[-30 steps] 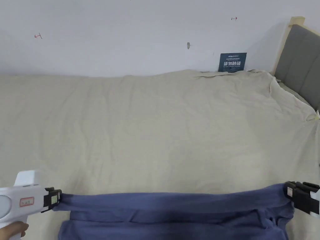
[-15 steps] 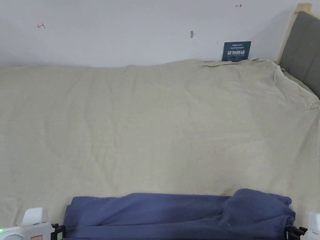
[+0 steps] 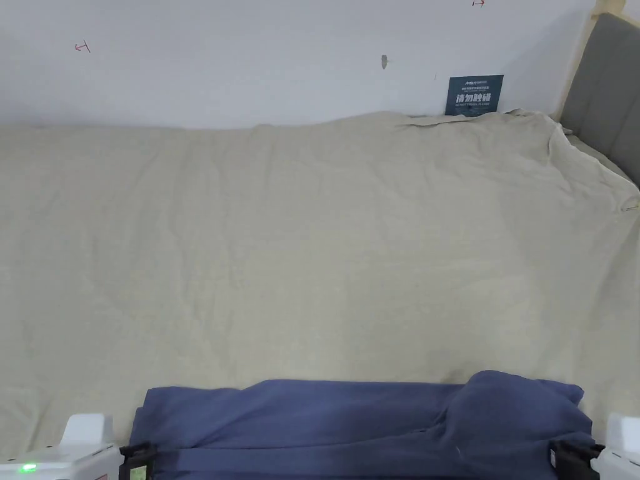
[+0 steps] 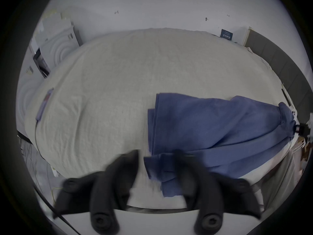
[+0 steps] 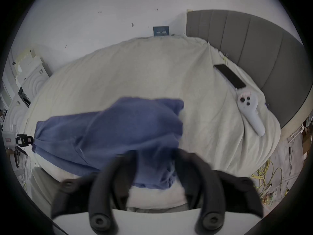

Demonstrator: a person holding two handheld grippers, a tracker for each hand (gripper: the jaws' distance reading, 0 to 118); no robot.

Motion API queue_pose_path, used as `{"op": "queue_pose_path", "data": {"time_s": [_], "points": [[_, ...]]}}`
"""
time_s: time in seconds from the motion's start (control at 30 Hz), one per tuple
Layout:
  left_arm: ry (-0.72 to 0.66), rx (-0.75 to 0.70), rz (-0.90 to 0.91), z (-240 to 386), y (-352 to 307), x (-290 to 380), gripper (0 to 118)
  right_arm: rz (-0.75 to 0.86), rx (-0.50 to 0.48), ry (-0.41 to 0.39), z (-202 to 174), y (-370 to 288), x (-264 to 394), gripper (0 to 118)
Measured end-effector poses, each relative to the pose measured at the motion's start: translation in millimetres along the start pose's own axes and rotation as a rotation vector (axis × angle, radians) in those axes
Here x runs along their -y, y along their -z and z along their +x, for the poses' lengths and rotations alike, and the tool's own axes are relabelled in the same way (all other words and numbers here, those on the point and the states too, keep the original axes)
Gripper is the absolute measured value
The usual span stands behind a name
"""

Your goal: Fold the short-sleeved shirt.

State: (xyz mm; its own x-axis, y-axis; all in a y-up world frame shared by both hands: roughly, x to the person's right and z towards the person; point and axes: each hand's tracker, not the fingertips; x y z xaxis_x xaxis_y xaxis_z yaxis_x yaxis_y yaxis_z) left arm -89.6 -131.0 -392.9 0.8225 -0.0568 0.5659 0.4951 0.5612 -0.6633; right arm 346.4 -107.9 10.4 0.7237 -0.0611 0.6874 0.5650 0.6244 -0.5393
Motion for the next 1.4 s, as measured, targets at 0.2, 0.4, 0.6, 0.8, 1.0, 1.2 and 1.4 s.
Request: {"op": "queue_pose_path", "data": {"time_s": [0.2, 0.4, 0.6, 0.8, 1.0, 1.2, 1.4], "points": [[-0.064, 0.058, 0.199, 9.3, -48.6, -35.4, 108, 0.198, -0.034, -0.029, -27.9, -50.0, -44.4, 80], [-0.034, 0.056, 0.396, 33.6, -91.1, -74.1, 111, 0.417, -0.036, -0.073, -70.7, -91.7, -86.0, 88], [0.035, 0.006, 0.555, 62.9, -100.9, -79.1, 86, 0.54, 0.026, -0.124, -101.7, -102.0, -97.6, 87], [0.015, 0.048, 0.624, 72.0, -104.9, -70.3, 0, 0.583, 0.044, -0.133, -114.1, -102.3, -95.0, 0], [0.022, 0.104, 0.582, 67.1, -102.8, -75.1, 0, 0.585, 0.023, -0.142, -119.7, -99.0, -95.0, 0], [-0.033, 0.224, 0.322, 25.5, -78.2, -77.8, 0, 0.562, 0.006, -0.13, -113.8, -94.0, -96.5, 0], [-0.116, 0.329, 0.061, -35.1, -32.1, -62.6, 0, 0.52, 0.012, -0.149, -110.0, -86.2, -92.8, 0]]}}
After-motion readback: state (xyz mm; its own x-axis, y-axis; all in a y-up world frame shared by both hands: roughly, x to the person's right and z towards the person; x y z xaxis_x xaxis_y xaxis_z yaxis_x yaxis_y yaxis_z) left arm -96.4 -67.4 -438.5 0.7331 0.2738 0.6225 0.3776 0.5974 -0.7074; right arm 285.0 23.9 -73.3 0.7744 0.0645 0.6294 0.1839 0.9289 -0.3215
